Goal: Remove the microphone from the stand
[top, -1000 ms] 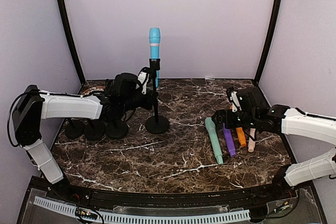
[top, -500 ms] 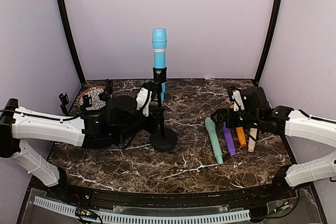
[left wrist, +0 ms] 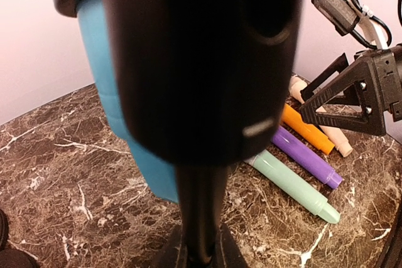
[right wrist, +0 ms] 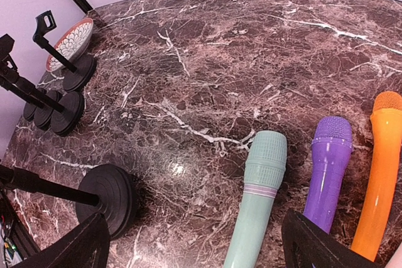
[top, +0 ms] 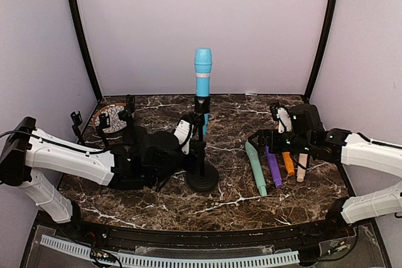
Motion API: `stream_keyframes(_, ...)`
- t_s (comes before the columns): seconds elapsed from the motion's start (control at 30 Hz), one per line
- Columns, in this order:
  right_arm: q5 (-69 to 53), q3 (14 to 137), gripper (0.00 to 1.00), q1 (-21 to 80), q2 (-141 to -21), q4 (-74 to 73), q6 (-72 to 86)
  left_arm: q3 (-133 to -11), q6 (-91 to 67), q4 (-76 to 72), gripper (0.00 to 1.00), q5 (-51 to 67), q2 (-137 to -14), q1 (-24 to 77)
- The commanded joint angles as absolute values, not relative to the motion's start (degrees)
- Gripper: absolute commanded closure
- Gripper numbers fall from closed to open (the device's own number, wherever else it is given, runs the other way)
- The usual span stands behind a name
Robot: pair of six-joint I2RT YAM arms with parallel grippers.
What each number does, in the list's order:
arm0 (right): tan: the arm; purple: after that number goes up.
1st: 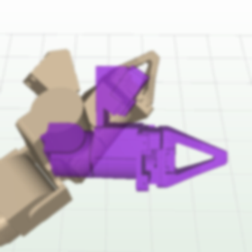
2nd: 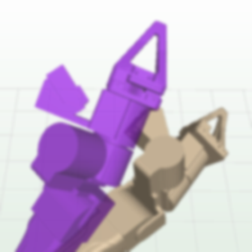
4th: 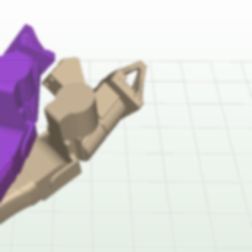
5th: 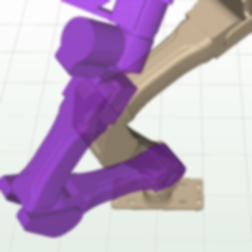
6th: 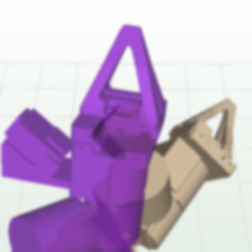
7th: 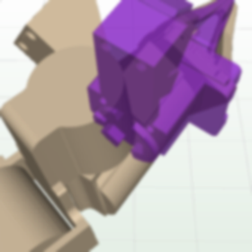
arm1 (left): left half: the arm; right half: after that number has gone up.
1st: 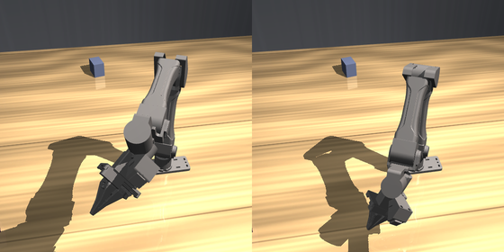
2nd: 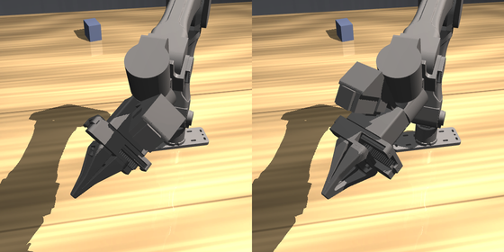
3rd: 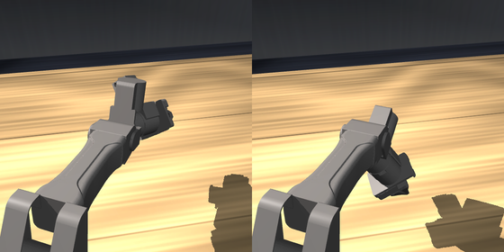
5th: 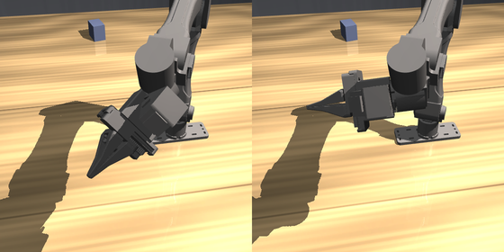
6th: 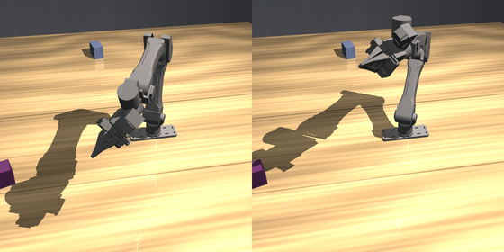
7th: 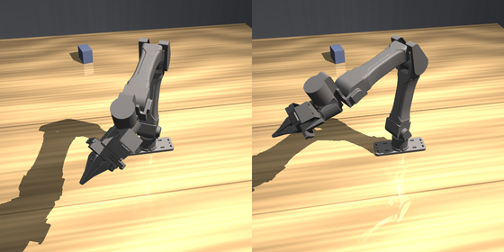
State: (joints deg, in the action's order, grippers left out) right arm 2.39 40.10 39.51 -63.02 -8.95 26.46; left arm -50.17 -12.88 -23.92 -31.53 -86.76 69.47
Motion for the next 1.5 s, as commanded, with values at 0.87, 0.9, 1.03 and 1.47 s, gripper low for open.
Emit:
stream_keyframes(0.87,1.9,38.7,0.04,40.2,-61.2,-5.3,26.6,-42.9,-9.5,-20.9,0.17,-21.4,-74.6,70.2)
stream_keyframes(0.9,1.7,38.9,0.04,40.2,-61.0,-5.1,26.5,-42.1,-9.9,-20.1,0.15,-20.9,-73.8,70.2)
stream_keyframes(1.03,-0.9,40.1,0.03,40.2,-60.1,-4.2,27.2,-39.9,-12.7,-17.5,0.11,-18.7,-69.4,70.2)
stream_keyframes(1.47,-15.5,48.1,0.01,42.6,-57.9,14.5,32.3,-33.9,-37.4,-24.7,0.12,1.8,-67.6,64.3)
